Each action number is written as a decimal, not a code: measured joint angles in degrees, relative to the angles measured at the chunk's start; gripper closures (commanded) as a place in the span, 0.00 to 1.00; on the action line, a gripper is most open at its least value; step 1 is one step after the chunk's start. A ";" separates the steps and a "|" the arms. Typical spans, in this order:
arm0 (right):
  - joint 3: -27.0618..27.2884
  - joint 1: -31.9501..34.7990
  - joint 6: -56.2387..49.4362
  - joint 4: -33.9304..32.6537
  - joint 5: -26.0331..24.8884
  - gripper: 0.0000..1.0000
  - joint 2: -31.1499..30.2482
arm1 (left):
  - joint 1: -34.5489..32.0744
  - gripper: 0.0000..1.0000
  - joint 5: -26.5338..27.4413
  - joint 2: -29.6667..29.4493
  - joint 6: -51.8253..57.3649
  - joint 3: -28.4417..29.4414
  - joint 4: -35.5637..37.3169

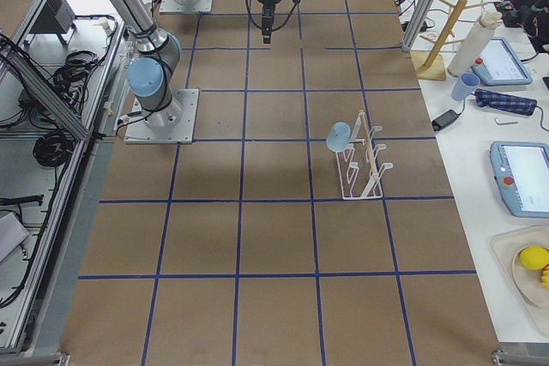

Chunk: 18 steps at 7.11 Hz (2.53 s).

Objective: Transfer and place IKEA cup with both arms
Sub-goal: 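Move the right gripper over the light blue cup on the wire rack, then lower the right gripper and close it on the light blue cup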

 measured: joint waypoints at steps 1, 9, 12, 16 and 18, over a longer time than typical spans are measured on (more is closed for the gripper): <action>-0.03 -3.26 -3.79 -1.97 0.66 0.00 0.98 | 0.00 0.00 0.03 -0.01 -0.12 0.07 0.06; -0.62 -17.20 -26.75 -27.11 5.99 0.00 19.03 | -0.01 0.00 -0.15 -0.33 -0.12 0.06 0.45; -0.67 -17.31 -28.74 -33.87 6.03 0.00 24.11 | 0.00 0.00 -0.18 -0.34 -0.11 0.10 0.58; -0.76 -17.32 -29.03 -38.81 6.08 0.00 28.82 | 0.00 0.00 -0.12 -0.38 -0.16 0.15 0.62; -0.76 -17.27 -28.96 -41.70 7.01 0.00 31.08 | 0.00 0.00 -0.15 -0.38 -0.19 0.15 0.62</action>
